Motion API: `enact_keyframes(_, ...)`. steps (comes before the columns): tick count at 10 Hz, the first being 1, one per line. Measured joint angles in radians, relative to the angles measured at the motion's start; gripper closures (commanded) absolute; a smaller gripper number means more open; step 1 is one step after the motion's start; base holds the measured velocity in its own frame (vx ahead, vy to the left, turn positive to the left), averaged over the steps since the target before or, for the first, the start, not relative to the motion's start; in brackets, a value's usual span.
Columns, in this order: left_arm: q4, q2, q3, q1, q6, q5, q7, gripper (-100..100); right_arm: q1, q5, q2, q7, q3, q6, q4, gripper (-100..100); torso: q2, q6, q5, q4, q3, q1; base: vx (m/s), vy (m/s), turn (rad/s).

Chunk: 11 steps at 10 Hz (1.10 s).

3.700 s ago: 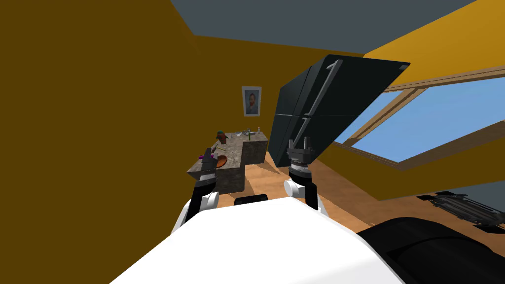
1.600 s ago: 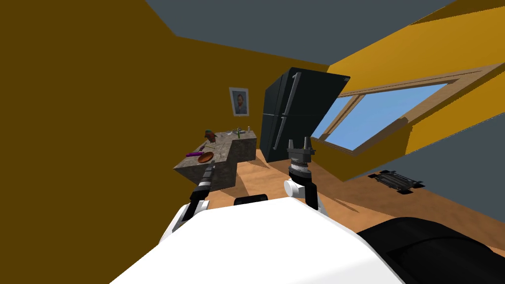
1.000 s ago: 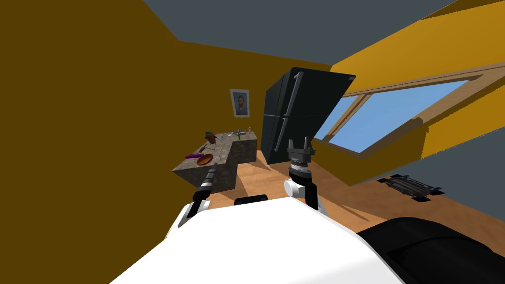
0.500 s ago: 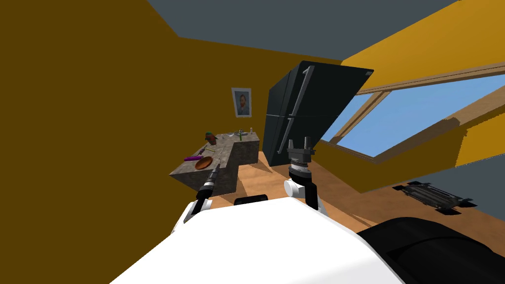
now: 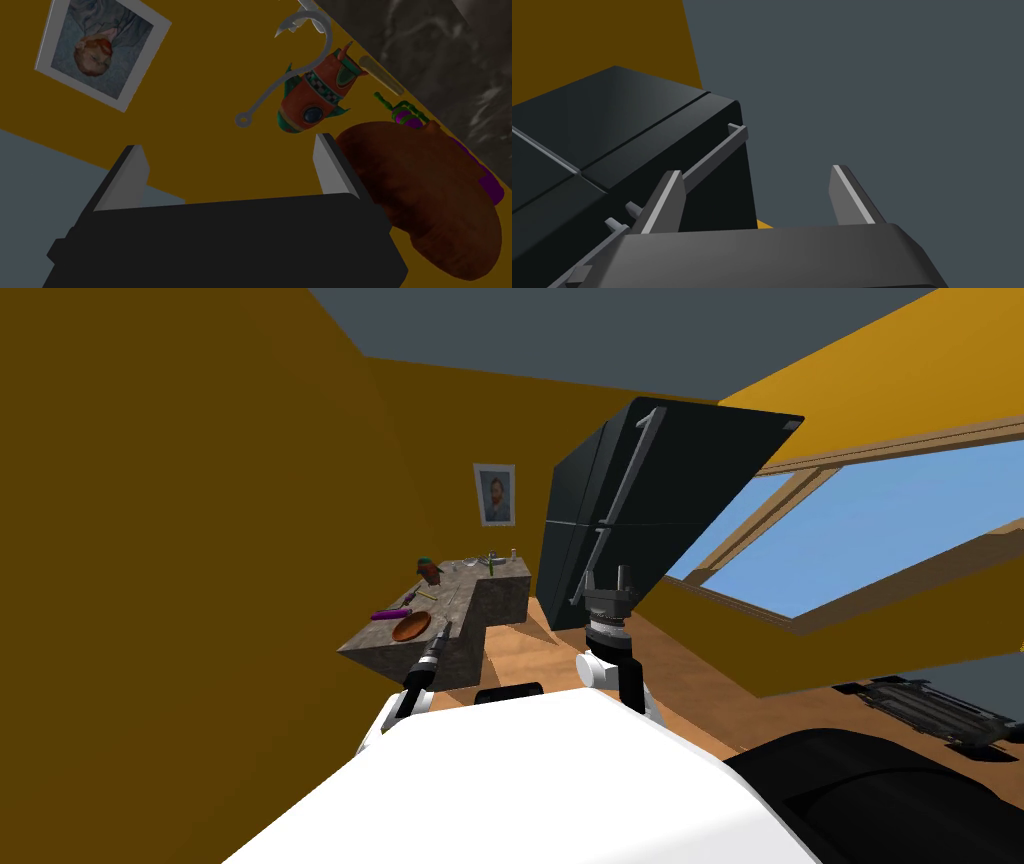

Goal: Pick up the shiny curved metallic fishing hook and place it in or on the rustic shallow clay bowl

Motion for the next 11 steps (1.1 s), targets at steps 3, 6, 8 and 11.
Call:
enact_keyframes(3, 0.049, 0.004, 0.001, -0.027, -0.013, -0.033, -0.072, -100, 0.000, 0.000, 0.000, 0.000, 0.000, 0.000, 0.000, 0, -0.001, 0.000, 0.000, 0.000, -0.001, 0.000, 0.125, 0.024, 0.043)
enact_keyframes(6, 0.085, 0.007, -0.001, -0.049, -0.019, -0.060, -0.128, -100, 0.000, 0.000, 0.000, 0.000, 0.000, 0.000, 0.000, 0, 0.000, 0.000, 0.000, 0.000, 0.000, 0.000, 0.089, 0.014, 0.025)
enact_keyframes(8, 0.087, 0.007, 0.000, -0.050, -0.020, -0.061, -0.132, -100, 0.000, 0.000, 0.000, 0.000, 0.000, 0.000, 0.000, 0, 0.006, 0.000, 0.000, 0.001, 0.003, -0.001, 0.004, 0.001, -0.001)
enact_keyframes(11, 0.086, 0.009, 0.000, -0.050, -0.020, -0.062, -0.134, 100, 0.000, 0.000, 0.000, 0.000, 0.000, 0.000, 0.000, 0, 0.007, 0.000, 0.001, 0.001, 0.004, 0.000, 0.000, 0.000, 0.000)
